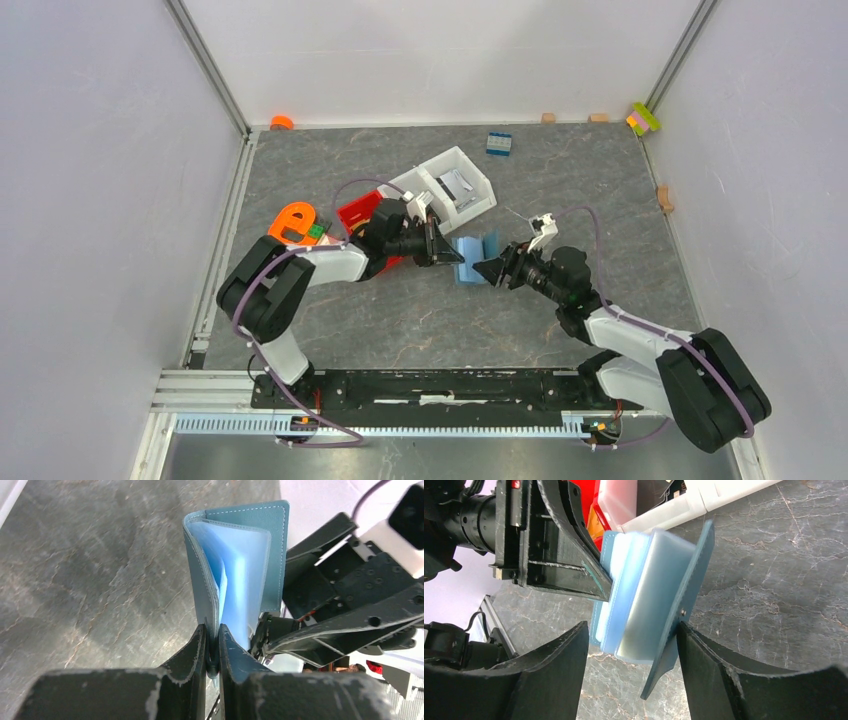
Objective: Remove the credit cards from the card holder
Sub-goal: Close the card holder at the center of the board.
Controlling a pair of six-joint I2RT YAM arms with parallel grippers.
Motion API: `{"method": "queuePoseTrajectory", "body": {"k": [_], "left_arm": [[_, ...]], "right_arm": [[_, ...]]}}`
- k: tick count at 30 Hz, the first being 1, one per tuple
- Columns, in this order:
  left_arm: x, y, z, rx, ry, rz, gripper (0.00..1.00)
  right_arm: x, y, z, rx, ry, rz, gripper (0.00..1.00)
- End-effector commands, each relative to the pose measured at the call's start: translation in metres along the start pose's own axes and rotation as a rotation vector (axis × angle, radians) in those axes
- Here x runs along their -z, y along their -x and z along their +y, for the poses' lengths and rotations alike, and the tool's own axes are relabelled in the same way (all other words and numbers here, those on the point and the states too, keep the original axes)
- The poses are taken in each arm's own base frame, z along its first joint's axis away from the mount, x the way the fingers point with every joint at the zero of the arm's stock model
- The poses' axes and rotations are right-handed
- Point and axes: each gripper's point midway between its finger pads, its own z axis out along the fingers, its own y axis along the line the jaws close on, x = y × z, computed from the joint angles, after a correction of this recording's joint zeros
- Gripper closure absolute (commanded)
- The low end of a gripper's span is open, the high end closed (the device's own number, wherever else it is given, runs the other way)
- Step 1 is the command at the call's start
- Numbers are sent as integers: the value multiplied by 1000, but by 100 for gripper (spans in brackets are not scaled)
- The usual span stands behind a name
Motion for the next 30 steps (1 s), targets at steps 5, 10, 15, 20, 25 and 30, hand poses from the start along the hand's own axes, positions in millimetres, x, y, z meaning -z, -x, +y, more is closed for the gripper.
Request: {"method": "queuePoseTrajectory", "body": {"k": [5, 10, 15, 20, 25, 30], "left_arm": [[-9, 2, 5, -36, 20, 15, 86], [-16, -2, 11, -27, 33, 37, 85], [-20, -6, 14, -31, 49, 56, 85], [-23, -9, 20, -30, 86, 85, 75], [-16, -5, 25, -59, 167, 78, 55], [-10, -1, 23, -75, 194, 63, 43]], "right_arm": [[-15, 7, -4, 29, -29, 31, 41], [-21, -2, -1, 30, -13, 72, 47], [-29, -12, -1, 26, -8, 131, 45], [-33, -19, -12, 3, -63, 164, 45], [-40, -32, -22, -43, -97, 212, 50], [-42, -37, -25, -53, -104, 231, 53]]}}
